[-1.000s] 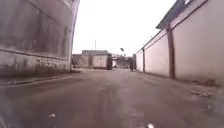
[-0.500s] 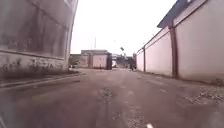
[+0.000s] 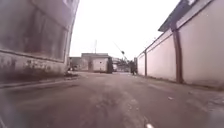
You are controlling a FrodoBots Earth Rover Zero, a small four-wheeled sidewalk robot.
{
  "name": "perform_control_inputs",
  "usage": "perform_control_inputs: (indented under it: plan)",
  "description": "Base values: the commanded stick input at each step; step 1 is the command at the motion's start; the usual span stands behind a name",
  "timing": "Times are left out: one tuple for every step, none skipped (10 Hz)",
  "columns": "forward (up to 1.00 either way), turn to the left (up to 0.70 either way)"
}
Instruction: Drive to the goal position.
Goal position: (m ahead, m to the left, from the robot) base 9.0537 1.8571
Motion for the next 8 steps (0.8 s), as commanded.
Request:
perform_control_inputs:
  plan:
    - [0.70,0.00]
    - [0.70,0.00]
    - [0.70,0.00]
    - [0.70,0.00]
    - [0.70,0.00]
    - [0.70,0.00]
    - [0.70,0.00]
    - [0.70,0.00]
